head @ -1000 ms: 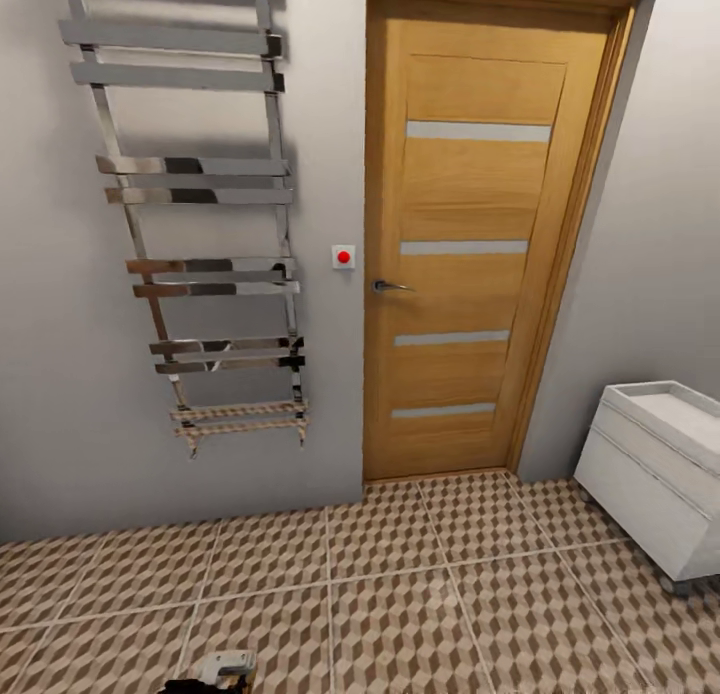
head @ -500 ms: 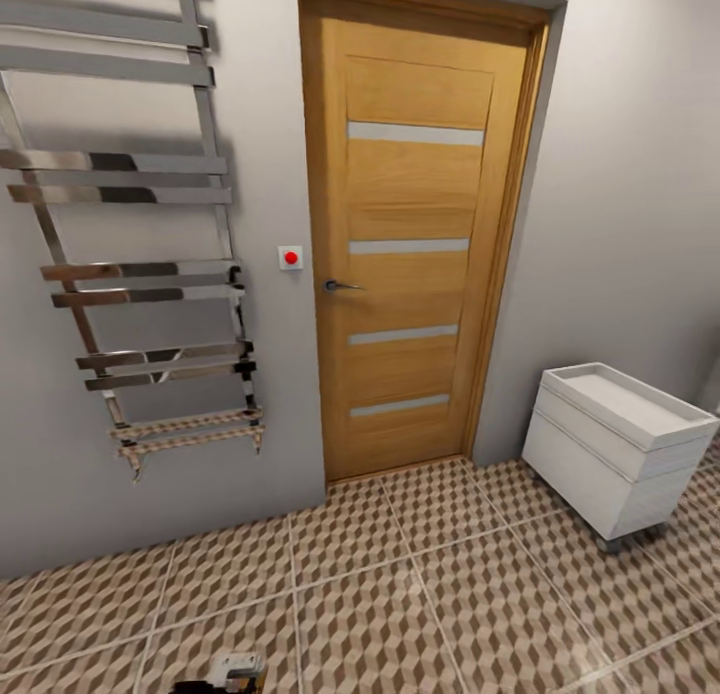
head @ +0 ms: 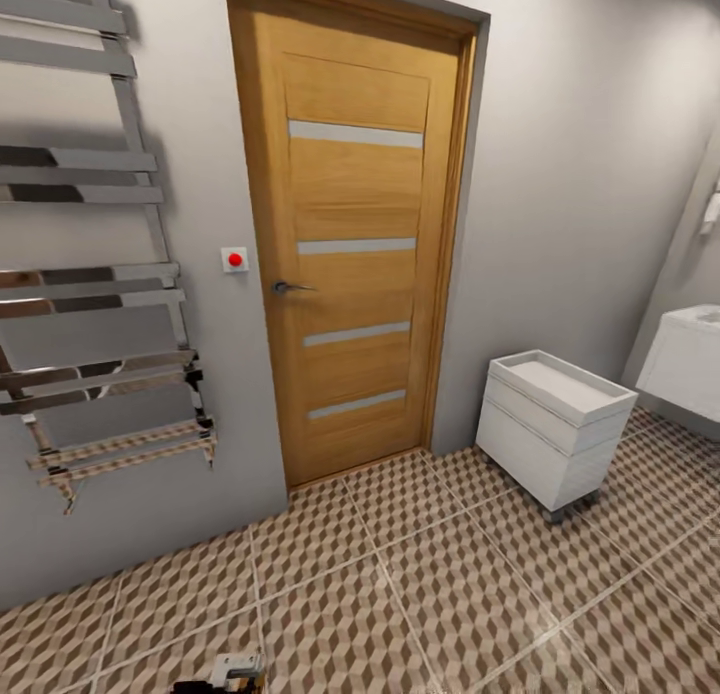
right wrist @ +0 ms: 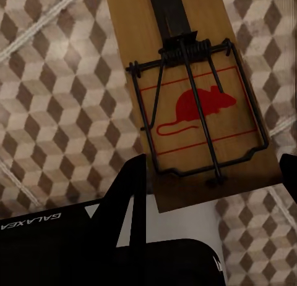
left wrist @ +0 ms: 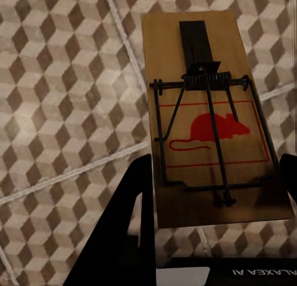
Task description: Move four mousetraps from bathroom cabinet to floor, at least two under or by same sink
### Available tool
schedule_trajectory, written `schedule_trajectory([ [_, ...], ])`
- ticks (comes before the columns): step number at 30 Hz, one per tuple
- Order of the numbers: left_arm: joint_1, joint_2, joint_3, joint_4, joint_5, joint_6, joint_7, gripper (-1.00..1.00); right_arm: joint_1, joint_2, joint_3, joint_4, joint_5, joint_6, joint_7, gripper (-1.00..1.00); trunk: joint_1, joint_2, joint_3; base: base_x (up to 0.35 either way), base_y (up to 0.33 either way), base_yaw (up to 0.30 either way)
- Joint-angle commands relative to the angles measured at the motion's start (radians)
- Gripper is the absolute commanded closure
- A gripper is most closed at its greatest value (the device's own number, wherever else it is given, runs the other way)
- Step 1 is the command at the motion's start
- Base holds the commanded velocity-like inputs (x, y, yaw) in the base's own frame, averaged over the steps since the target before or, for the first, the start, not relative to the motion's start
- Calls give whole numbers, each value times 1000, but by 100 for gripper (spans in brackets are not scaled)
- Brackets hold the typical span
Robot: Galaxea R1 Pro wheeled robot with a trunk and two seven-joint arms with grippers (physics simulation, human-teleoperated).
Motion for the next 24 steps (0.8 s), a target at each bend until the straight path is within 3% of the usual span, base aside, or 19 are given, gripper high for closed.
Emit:
schedule_trajectory([
  [1,-1,0,-9,-1,8,4,1,100,-1,0,-3,2,-11,-1,-3,100,0,-1,-1,0,0,-300],
  [24,-1,3,-11,-1,2,0,1,100,-1,0,-3,2,-11,7,-2,100,0,-1,-1,6,0,-300],
])
